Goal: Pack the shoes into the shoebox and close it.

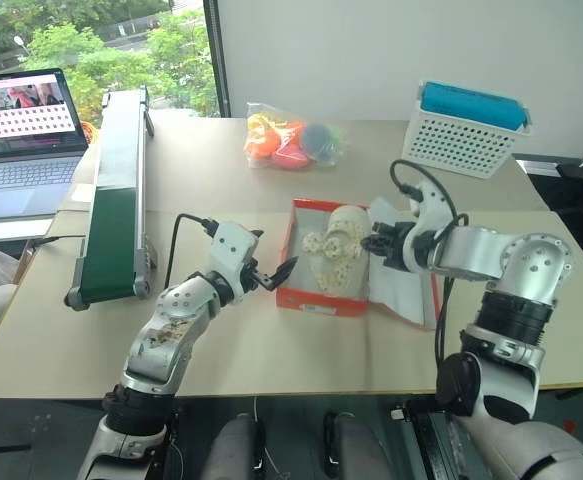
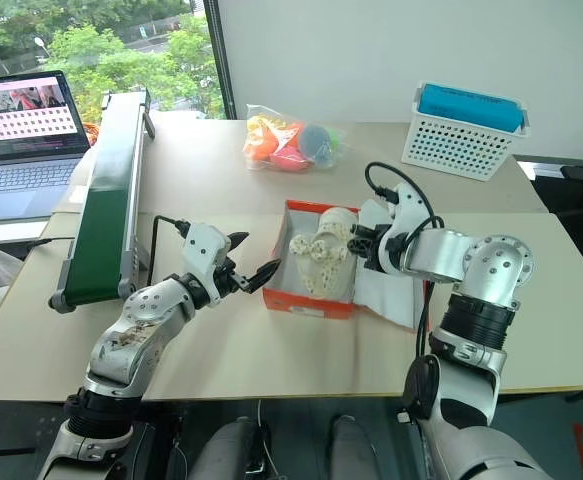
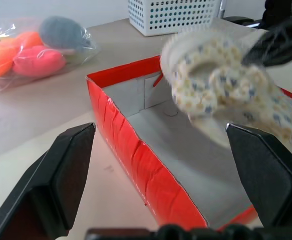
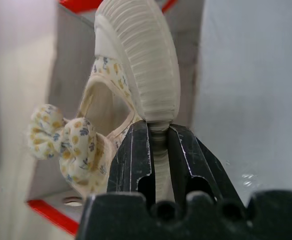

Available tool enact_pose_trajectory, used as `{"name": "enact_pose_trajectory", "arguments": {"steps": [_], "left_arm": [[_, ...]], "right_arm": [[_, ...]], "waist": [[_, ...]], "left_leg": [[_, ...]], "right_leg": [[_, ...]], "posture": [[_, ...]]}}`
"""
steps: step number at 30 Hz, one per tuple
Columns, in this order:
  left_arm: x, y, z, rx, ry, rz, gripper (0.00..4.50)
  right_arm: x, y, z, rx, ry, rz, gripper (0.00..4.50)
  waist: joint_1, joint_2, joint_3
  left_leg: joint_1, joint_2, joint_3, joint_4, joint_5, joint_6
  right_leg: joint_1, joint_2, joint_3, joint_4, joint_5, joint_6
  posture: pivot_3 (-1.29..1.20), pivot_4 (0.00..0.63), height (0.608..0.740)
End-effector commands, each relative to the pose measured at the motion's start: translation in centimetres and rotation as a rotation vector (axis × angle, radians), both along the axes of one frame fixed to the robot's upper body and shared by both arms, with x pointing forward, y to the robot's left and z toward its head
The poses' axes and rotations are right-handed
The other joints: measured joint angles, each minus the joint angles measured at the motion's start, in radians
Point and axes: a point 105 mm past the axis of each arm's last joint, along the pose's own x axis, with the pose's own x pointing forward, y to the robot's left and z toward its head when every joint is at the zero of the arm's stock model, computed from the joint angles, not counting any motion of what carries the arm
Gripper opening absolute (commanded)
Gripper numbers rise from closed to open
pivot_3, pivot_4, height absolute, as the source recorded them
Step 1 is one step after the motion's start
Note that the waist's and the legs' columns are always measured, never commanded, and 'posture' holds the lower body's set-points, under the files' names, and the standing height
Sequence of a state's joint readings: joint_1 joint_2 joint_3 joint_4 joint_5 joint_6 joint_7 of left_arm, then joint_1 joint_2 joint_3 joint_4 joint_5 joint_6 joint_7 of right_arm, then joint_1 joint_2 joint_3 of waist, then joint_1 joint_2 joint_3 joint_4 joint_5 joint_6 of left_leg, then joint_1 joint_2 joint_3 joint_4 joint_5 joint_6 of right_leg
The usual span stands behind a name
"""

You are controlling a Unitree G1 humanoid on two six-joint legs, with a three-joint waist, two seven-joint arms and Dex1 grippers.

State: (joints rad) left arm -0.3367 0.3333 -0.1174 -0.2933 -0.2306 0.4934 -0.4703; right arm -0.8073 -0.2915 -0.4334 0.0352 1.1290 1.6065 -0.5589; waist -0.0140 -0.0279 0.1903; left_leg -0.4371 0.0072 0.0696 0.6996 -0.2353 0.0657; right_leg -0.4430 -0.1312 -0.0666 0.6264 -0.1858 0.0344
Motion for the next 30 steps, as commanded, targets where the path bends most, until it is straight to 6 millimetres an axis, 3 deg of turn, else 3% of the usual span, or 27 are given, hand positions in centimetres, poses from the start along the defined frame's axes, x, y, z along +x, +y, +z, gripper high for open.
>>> {"name": "enact_pose_trajectory", "arguments": {"steps": [1,6,12,13,21,24,30], "left_arm": [[-0.8,-0.6,0.9,0.017,-0.06,-0.05,4.46],[-0.8,-0.4,0.8,0.025,-0.06,-0.052,4.46],[-0.9,-0.4,0.8,0.025,-0.061,-0.047,4.46],[-0.9,-0.4,0.8,0.025,-0.061,-0.046,4.5],[-0.8,-0.1,1.0,0.031,-0.069,-0.034,4.5],[0.1,0.9,1.3,0.016,-0.083,0.031,4.5],[3.5,6.5,3.6,-0.095,-0.155,0.414,4.5]], "right_arm": [[-0.1,-0.5,1.0,-0.088,-0.037,0.01,0.15],[0.4,-1.0,1.3,-0.196,-0.036,0.0,0.15],[0.5,-0.3,0.9,-0.192,-0.029,0.006,0.15],[0.5,-0.2,0.9,-0.178,-0.031,0.003,1.07],[1.1,1.0,2.1,-0.149,-0.07,0.006,3.68],[1.2,1.9,3.9,-0.159,-0.143,0.03,3.68],[1.2,3.1,8.9,-0.311,-0.422,0.081,3.68]], "waist": [[0.0,0.0,0.0],[0.001,0.0,0.0],[0.001,0.0,0.0],[0.001,0.0,0.0],[0.003,0.0,0.0],[0.002,0.0,0.0],[0.002,0.0,0.0]], "left_leg": [[0.0,0.0,0.0,0.0,0.0,0.0],[0.0,0.0,0.0,0.0,0.0,0.0],[0.0,0.0,0.0,0.0,0.0,0.0],[0.0,0.0,0.0,0.0,0.0,0.0],[0.0,0.0,0.0,0.001,0.0,0.0],[0.0,0.0,0.0,0.0,0.0,0.0],[0.0,0.0,0.0,0.0,0.0,0.0]], "right_leg": [[0.0,0.0,0.0,0.0,0.0,0.0],[0.0,0.0,0.0,0.0,0.0,0.0],[0.0,0.0,0.0,0.0,0.0,0.0],[0.0,0.0,0.0,0.0,0.0,0.0],[0.0,0.0,0.0,0.0,0.0,0.0],[0.0,0.0,0.0,0.0,0.0,0.0],[-0.001,0.0,0.0,0.0,0.0,0.0]], "posture": [[0.0,0.15,0.708],[0.0,0.15,0.708],[0.0,0.15,0.708],[0.0,0.15,0.708],[0.0,0.15,0.708],[0.0,0.15,0.708],[0.0,0.15,0.708]]}}
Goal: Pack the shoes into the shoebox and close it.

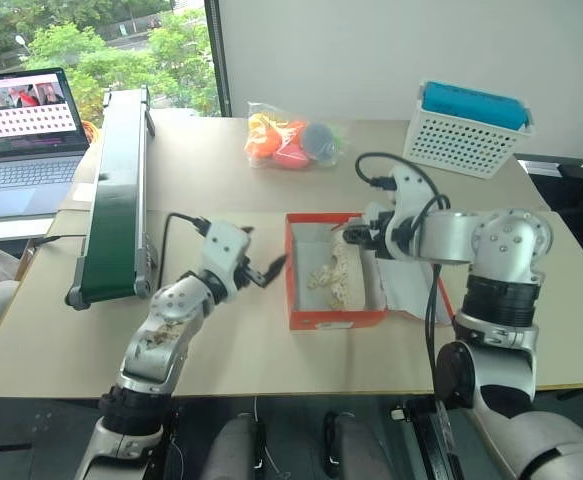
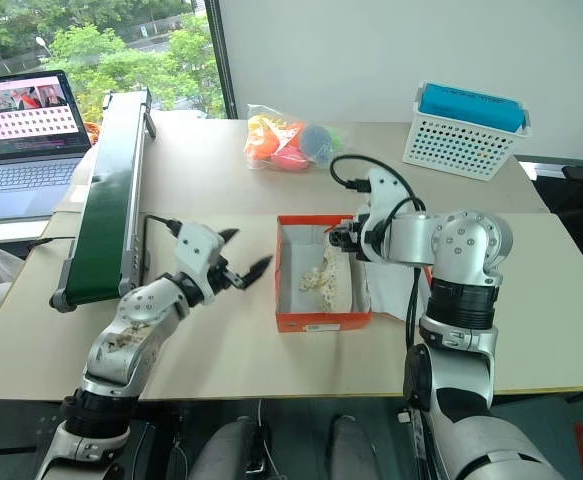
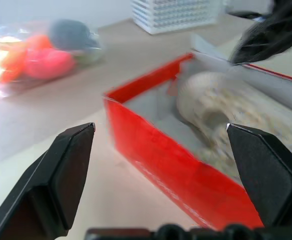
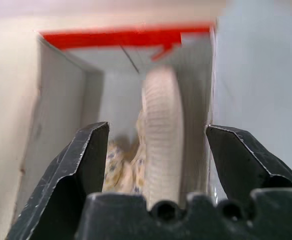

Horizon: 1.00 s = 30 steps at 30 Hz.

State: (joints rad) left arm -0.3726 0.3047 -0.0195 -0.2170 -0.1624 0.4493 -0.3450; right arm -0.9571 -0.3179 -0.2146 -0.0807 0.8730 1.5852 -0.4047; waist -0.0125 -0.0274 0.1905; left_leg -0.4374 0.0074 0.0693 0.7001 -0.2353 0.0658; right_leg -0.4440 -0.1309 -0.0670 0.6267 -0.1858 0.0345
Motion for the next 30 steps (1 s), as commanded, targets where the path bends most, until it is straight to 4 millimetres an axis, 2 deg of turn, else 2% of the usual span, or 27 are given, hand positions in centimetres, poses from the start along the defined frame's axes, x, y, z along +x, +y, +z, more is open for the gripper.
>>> {"name": "enact_pose_trajectory", "arguments": {"steps": [1,5,7,8,10,14,18,24,30], "left_arm": [[1.2,3.3,2.7,-0.084,-0.102,0.207,4.5],[1.7,6.1,3.4,-0.161,-0.105,0.387,4.5],[1.8,7.4,3.2,-0.171,-0.09,0.461,4.5],[1.9,8.0,3.1,-0.172,-0.086,0.492,4.5],[2.0,9.1,2.9,-0.164,-0.072,0.536,4.5],[2.2,10.7,2.3,-0.144,-0.033,0.576,4.5],[2.1,12.5,1.4,-0.136,0.012,0.628,4.5],[1.7,13.9,1.1,-0.109,0.038,0.669,4.5],[1.7,14.1,0.6,-0.092,0.078,0.68,4.5]], "right_arm": [[-0.2,0.9,4.3,-0.07,-0.246,0.064,3.68],[-1.8,3.7,5.8,-0.163,-0.484,0.287,3.68],[-3.9,6.0,5.0,-0.153,-0.575,0.502,3.68],[-5.3,7.0,4.3,-0.134,-0.609,0.618,3.94],[-7.0,7.8,3.2,-0.088,-0.631,0.744,4.37],[-7.6,7.6,0.7,0.003,-0.605,0.825,4.37],[-8.1,7.3,-1.2,0.021,-0.587,0.873,4.37],[-8.5,8.0,-1.9,0.041,-0.585,0.906,4.37],[-8.0,8.2,-2.5,-0.002,-0.579,0.874,4.37]], "waist": [[0.0,0.0,0.0],[0.001,0.0,0.0],[0.001,0.0,0.0],[0.001,-0.001,0.0],[0.001,-0.001,0.0],[0.002,-0.001,-0.001],[0.004,-0.002,-0.001],[0.008,-0.002,-0.001],[0.016,-0.002,-0.001]], "left_leg": [[0.0,0.0,0.0,0.0,0.0,0.0],[-0.001,0.0,0.0,0.0,0.0,0.001],[-0.001,0.0,0.0,0.0,-0.001,0.001],[-0.001,0.0,0.0,0.0,-0.001,0.001],[-0.001,0.0,-0.001,0.001,-0.001,0.001],[-0.001,0.0,-0.001,0.004,0.0,0.001],[-0.001,0.0,-0.002,0.004,-0.001,0.0],[-0.001,0.001,-0.002,0.004,0.0,0.0],[-0.001,0.001,-0.002,0.004,0.0,-0.001]], "right_leg": [[0.0,0.0,0.0,0.0,0.0,0.0],[0.0,0.0,-0.001,-0.001,0.0,0.0],[0.0,0.0,-0.001,-0.001,0.0,0.001],[0.0,0.0,-0.001,-0.002,0.0,0.001],[0.001,0.0,-0.002,-0.002,0.0,0.001],[0.002,0.0,-0.002,-0.001,0.0,0.001],[0.002,0.0,-0.002,-0.001,0.001,0.001],[0.002,0.0,-0.002,-0.001,0.001,0.001],[0.002,0.0,-0.002,-0.001,0.001,0.0]], "posture": [[0.0,0.15,0.708],[0.0,0.15,0.708],[0.0,0.15,0.708],[0.0,0.15,0.708],[0.0,0.15,0.708],[0.0,0.15,0.708],[0.0,0.15,0.708],[0.0,0.15,0.708],[0.0,0.15,0.708]]}}
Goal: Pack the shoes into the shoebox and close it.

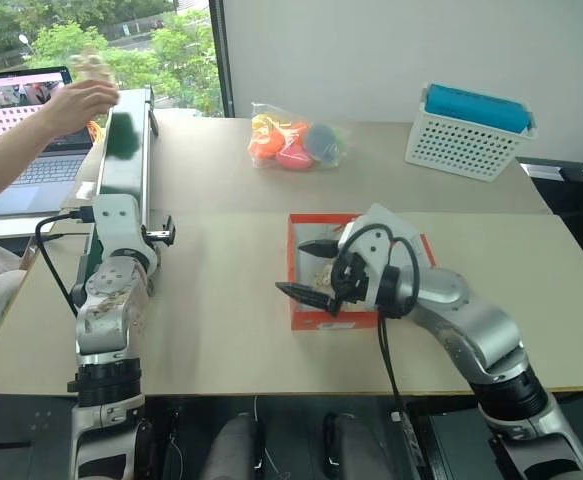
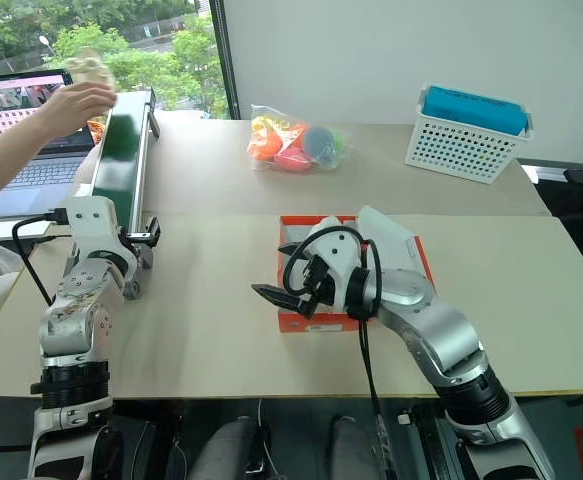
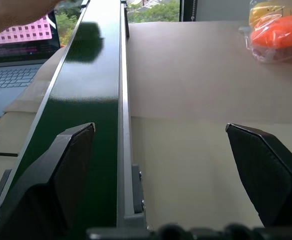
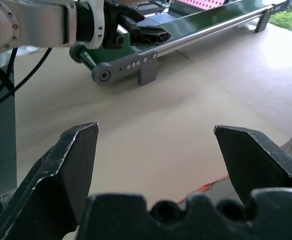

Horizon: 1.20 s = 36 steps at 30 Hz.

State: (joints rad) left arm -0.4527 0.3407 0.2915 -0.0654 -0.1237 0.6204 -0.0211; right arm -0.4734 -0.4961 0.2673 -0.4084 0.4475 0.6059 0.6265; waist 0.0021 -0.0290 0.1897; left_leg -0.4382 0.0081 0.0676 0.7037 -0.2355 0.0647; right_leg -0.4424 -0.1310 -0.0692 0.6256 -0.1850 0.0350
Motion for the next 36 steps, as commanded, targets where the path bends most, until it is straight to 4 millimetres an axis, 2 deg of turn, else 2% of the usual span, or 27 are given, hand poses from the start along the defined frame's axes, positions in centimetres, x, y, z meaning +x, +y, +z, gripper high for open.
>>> {"name": "enact_pose_trajectory", "arguments": {"steps": [1,22,36], "left_arm": [[-0.2,0.5,0.7,0.015,-0.012,0.02,4.5],[0.2,1.1,0.2,0.026,0.039,0.048,4.5],[0.8,0.7,1.5,0.052,0.002,0.042,4.5]], "right_arm": [[0.0,0.0,0.7,0.002,-0.045,-0.011,4.37],[0.8,0.0,1.1,0.044,-0.029,-0.079,4.37],[1.4,-0.3,1.1,0.043,-0.027,-0.121,4.37]], "waist": [[0.002,0.0,0.0],[0.008,0.0,0.0],[0.008,0.0,0.0]], "left_leg": [[0.0,0.0,0.0,0.0,0.0,0.0],[0.0,0.0,0.0,0.0,0.001,-0.002],[0.0,0.0,0.0,0.0,0.002,-0.004]], "right_leg": [[0.0,0.0,0.0,0.0,0.0,0.0],[0.0,0.0,0.0,0.0,0.0,0.0],[0.0,0.0,0.0,0.001,0.0,0.0]], "posture": [[0.0,0.15,0.708],[0.0,0.15,0.708],[0.0,0.15,0.708]]}}
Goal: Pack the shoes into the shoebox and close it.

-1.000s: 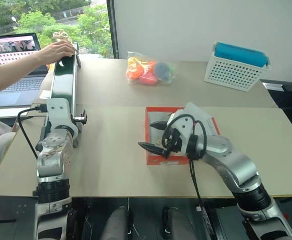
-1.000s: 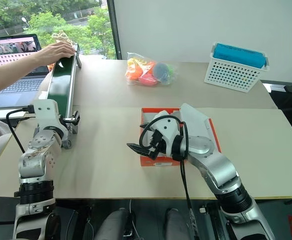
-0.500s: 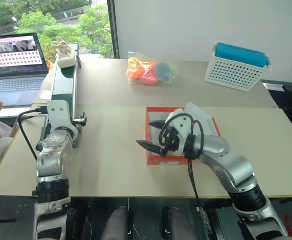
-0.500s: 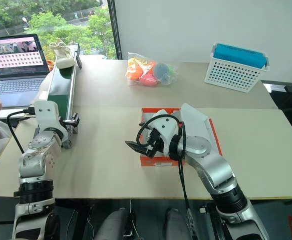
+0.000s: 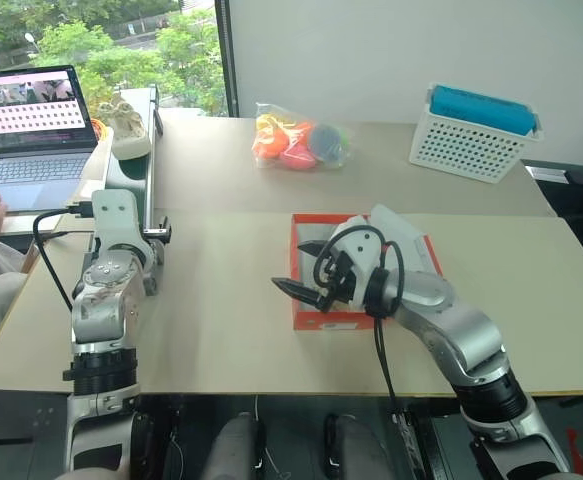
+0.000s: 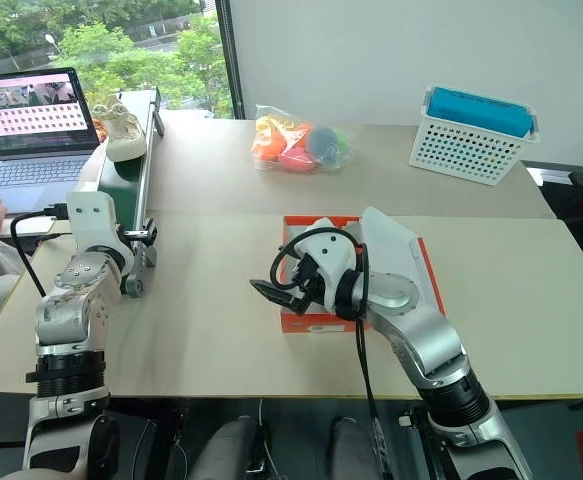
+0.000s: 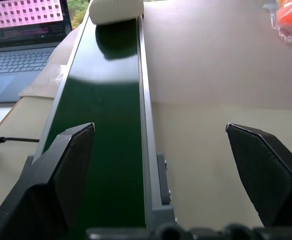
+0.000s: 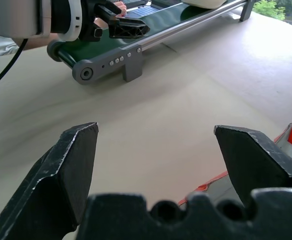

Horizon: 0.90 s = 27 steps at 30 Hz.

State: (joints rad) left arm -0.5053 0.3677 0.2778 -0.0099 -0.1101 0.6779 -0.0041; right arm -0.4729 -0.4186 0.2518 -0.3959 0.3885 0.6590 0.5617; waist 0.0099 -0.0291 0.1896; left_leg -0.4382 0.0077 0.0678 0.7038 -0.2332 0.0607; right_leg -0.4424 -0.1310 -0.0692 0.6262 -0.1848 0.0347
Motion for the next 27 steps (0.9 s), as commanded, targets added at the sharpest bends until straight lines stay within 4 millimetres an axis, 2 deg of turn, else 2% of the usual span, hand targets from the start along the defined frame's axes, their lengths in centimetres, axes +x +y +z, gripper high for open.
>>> {"name": "enact_pose_trajectory", "arguments": {"steps": [1,18,22,27], "left_arm": [[0.1,0.1,1.6,0.04,-0.058,0.012,4.5],[0.5,-0.3,3.2,0.078,-0.127,0.01,4.5],[0.5,-0.4,4.8,0.081,-0.143,0.014,4.5],[0.6,-0.2,5.0,0.016,-0.062,0.034,4.5]], "right_arm": [[0.3,-0.5,1.3,0.019,-0.046,-0.026,4.37],[1.0,-1.0,0.9,0.013,-0.035,-0.06,4.37],[1.1,-1.1,0.8,0.012,-0.032,-0.071,4.37],[1.0,-1.0,0.7,0.015,-0.029,-0.07,4.37]], "waist": [[0.0,0.0,0.0],[0.0,0.0,0.0],[0.0,0.0,0.0],[-0.001,0.0,0.0]], "left_leg": [[0.0,0.0,0.0,0.0,0.0,0.0],[0.0,0.0,0.0,0.0,0.0,0.0],[0.0,0.0,0.0,0.0,0.0,0.0],[0.0,-0.001,0.0,0.0,0.0,0.0]], "right_leg": [[0.0,0.0,0.0,0.0,0.0,0.0],[0.0,0.0,0.0,0.0,0.0,0.0],[0.0,0.0,0.0,0.0,0.0,0.0],[0.0,0.0,0.0,0.001,0.0,0.0]], "posture": [[0.0,0.15,0.708],[0.0,0.15,0.708],[0.0,0.15,0.708],[0.0,0.15,0.708]]}}
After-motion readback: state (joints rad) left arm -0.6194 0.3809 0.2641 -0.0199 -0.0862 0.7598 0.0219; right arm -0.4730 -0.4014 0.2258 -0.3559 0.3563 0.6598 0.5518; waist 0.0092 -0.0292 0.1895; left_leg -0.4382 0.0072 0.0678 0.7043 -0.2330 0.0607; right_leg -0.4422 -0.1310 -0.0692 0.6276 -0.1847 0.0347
